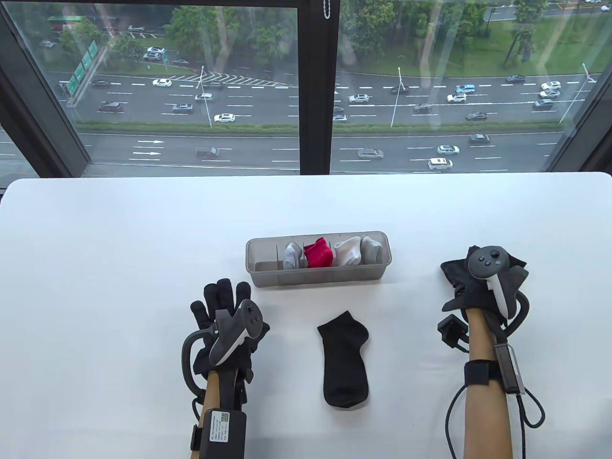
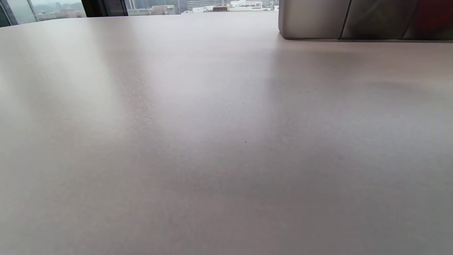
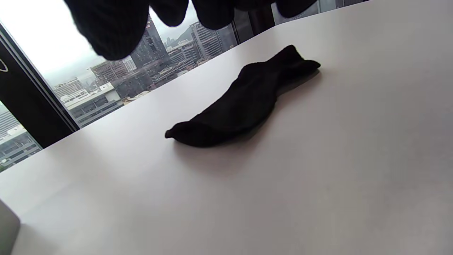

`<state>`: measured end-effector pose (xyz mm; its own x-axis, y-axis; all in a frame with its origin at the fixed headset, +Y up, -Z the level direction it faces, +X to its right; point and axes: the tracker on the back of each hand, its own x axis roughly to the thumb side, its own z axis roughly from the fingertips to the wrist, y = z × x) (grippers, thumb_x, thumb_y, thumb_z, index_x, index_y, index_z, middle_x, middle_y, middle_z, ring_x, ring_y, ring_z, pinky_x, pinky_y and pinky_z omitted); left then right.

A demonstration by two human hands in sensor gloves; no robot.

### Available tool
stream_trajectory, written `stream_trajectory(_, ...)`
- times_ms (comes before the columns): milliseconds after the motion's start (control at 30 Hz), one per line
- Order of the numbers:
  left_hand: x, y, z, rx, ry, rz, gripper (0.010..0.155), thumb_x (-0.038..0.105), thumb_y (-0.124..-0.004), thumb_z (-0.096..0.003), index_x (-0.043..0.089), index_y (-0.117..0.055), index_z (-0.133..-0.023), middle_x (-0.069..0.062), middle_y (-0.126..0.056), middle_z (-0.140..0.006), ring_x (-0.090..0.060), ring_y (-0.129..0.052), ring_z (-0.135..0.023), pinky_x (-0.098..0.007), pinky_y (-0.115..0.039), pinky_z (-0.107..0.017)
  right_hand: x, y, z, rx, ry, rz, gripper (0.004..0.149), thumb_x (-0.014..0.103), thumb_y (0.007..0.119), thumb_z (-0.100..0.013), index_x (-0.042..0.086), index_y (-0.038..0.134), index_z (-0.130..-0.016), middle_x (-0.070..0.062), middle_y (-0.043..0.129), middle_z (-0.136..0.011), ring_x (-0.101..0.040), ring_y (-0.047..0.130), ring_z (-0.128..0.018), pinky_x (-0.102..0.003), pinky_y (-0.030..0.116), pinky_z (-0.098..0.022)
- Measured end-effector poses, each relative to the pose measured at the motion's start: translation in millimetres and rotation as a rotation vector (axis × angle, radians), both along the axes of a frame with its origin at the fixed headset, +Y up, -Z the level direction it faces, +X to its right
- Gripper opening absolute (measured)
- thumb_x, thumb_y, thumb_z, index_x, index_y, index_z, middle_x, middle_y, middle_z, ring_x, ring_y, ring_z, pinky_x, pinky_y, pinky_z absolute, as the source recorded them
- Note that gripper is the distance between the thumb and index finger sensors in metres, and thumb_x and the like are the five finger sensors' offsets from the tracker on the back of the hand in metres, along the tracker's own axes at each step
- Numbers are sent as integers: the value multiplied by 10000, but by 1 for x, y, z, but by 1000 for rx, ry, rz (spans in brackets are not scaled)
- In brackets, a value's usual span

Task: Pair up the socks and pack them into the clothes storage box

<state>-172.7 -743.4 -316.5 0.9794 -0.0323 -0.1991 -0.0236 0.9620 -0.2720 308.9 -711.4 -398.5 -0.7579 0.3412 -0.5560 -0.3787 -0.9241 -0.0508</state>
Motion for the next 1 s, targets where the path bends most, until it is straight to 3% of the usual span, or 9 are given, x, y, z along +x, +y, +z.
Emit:
stream_trajectory(300,-6,-1,-4,-4,25,50,847,669,-511,-493,419,116,-1003,46,208,-1133,-250,188,-1080,-521,28,-823,14,-34,-57,-361,-43,92,842,493,764,-526,264,237,-1143,-159,208,-1253,-437,184,-1124,-589,369,-845)
stream_trajectory(433,-5,-4,-5,26,25,79,841,662,-514,-495,421,108,-1007,45,201,-1137,-252,179,-1084,-521,21,-827,12,-48,-67,-451,-25,6,831,475,720,-515,193,243,-1133,-195,208,-1214,-439,273,-1097,-548,427,-840)
stream_trajectory(467,-6,-3,-6,27,26,79,838,661,-514,-496,422,105,-1008,45,200,-1137,-253,178,-1084,-521,19,-828,9,-45,-67,-410,-42,40,823,461,744,-504,189,288,-1133,-198,258,-1204,-434,320,-1084,-529,458,-831)
stream_trajectory(533,-5,-3,-6,37,22,89,837,660,-512,-498,422,107,-1009,42,198,-1138,-254,174,-1086,-522,17,-829,1,-41,-64,-302,27,217,702,433,799,-479,179,537,-1079,-216,564,-1091,-399,638,-927,-432,665,-716)
stream_trajectory(600,-4,-4,-5,44,13,99,834,658,-512,-500,417,99,-1015,35,187,-1144,-262,162,-1090,-526,-8,-830,-5,-39,-58,-244,64,242,443,343,832,-506,225,731,-920,-142,793,-890,-284,857,-713,-324,795,-549)
stream_trajectory(667,-2,-3,-4,43,2,102,835,658,-509,-501,413,99,-1018,27,182,-1147,-269,154,-1092,-531,-15,-831,-12,-37,-49,-236,88,154,398,320,856,-503,210,776,-877,-127,850,-805,-249,917,-604,-289,824,-462)
stream_trajectory(833,10,8,3,98,-70,157,837,654,-510,-505,380,68,-1044,-28,104,-1185,-314,55,-1129,-553,-123,-862,-36,-12,-13,-81,153,100,417,316,847,-510,197,759,-900,-135,879,-781,-213,946,-549,-271,841,-412)
stream_trajectory(900,20,18,8,148,-145,221,849,654,-516,-506,324,14,-1082,-87,-76,-1242,-347,-251,-1190,-558,-365,-876,-52,18,8,-3,216,101,422,322,842,-514,200,749,-907,-126,873,-786,-199,941,-543,-262,841,-403)
stream_trajectory(1000,39,31,17,239,-271,419,845,654,-524,-509,221,-186,-1151,-161,-486,-1228,-368,-684,-1084,-531,-644,-779,-84,56,41,155,317,-24,423,325,840,-518,202,745,-911,-126,873,-784,-192,939,-535,-257,836,-399)
